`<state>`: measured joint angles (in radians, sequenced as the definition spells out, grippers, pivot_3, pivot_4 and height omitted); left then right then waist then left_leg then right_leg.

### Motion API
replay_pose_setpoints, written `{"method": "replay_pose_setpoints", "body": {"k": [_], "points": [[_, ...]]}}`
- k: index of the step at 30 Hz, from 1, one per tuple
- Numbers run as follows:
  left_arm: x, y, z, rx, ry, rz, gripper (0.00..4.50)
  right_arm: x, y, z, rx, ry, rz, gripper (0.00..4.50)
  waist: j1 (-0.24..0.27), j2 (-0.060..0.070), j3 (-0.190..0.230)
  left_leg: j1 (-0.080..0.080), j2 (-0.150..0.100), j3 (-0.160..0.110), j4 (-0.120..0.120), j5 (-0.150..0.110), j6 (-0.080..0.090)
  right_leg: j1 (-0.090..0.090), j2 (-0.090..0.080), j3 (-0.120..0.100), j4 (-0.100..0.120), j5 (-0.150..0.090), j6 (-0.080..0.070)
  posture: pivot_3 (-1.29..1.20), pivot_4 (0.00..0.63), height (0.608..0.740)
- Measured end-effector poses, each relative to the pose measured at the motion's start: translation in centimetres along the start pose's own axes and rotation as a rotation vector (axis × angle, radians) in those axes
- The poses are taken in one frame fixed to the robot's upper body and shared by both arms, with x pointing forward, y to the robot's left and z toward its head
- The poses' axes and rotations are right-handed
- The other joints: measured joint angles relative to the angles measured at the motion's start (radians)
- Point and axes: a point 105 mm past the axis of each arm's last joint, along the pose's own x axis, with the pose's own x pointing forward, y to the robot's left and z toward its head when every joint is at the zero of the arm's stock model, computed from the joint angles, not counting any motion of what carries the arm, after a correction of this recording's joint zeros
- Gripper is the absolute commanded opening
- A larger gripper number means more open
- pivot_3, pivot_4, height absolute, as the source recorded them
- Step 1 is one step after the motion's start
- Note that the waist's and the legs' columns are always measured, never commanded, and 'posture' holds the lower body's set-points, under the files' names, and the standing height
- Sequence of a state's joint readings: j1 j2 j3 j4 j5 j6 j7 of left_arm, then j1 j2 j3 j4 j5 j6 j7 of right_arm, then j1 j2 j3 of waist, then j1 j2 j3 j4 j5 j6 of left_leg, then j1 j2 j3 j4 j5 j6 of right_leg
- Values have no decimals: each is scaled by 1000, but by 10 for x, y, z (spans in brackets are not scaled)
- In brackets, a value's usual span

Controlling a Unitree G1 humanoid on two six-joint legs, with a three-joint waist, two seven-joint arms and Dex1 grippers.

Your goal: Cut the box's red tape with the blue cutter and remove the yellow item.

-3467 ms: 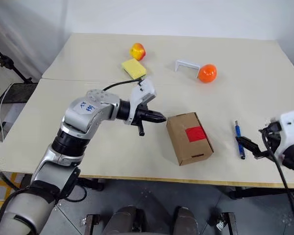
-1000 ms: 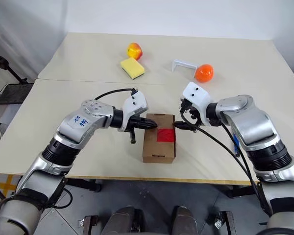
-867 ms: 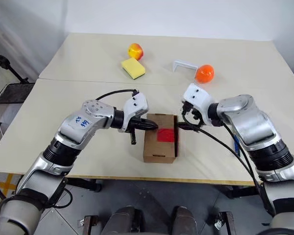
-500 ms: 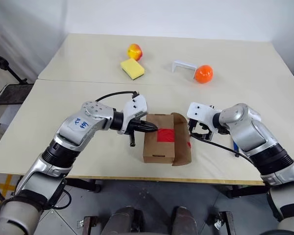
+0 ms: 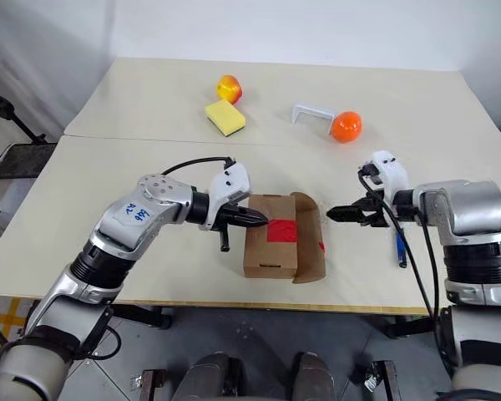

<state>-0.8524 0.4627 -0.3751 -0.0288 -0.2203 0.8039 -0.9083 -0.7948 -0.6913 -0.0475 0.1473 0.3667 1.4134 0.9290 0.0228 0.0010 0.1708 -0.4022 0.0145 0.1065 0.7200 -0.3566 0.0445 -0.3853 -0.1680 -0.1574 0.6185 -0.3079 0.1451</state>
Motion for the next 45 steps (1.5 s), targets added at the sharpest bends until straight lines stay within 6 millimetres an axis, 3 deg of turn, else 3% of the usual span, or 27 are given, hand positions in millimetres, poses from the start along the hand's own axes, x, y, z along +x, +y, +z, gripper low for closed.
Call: {"method": "replay_pose_setpoints", "body": {"k": [3, 14, 18, 28, 29, 36, 42, 45], "points": [[2, 0, 1, 8, -4, -5, 0, 13, 3, -6, 74, 33, 51, 4475, 2, 0, 0, 0, 0, 0, 0, 0, 0, 0, 0, 0, 0, 0, 0, 0, 150, 740], [1, 4, 1, 31, 8, -2, 0, 33, 16, 2, 147, 51, 170, 4475, -16, 0, 0, 2, 0, 0, -2, 1, -1, 0, 0, 0, 1, 0, 0, 0, 150, 740], [1, 5, 1, 37, 8, 1, 0, 38, 20, 1, 150, 56, 185, 3673, -26, 0, 0, 3, 0, 0, -3, 1, -2, 0, 0, 0, 2, 0, 0, 0, 150, 740], [2, 4, 2, 47, 2, -6, 0, 47, 22, -8, 215, 105, 163, 198, -24, 0, 0, 2, 0, -1, -3, 1, -2, -1, 0, 0, 2, 0, 0, 0, 150, 740], [2, 4, 2, 47, 2, -6, 0, 47, 23, -8, 221, 101, 168, 88, -24, 0, 0, 2, 0, -1, -3, 1, -2, -1, 0, 0, 2, 0, 0, 0, 150, 740], [2, 3, 2, 57, -8, 1, 0, 38, 27, 1, 227, 95, 101, 88, -23, 1, 0, -1, 0, 0, -3, 1, -2, -5, 0, 1, 3, 0, 0, 0, 150, 740], [1, 4, 0, 64, -17, 13, 0, 6, 35, 22, 87, 24, 51, 88, -24, 1, 0, -1, 0, -1, -4, 1, -2, -6, 0, 1, 3, 0, 0, 0, 150, 740], [1, 4, -1, 69, -18, 19, 0, -10, 53, 36, -6, -3, 58, 88, -24, 1, 0, -1, 0, 0, -4, 1, -2, -6, 0, 1, 3, 0, 0, 0, 150, 740]]}}
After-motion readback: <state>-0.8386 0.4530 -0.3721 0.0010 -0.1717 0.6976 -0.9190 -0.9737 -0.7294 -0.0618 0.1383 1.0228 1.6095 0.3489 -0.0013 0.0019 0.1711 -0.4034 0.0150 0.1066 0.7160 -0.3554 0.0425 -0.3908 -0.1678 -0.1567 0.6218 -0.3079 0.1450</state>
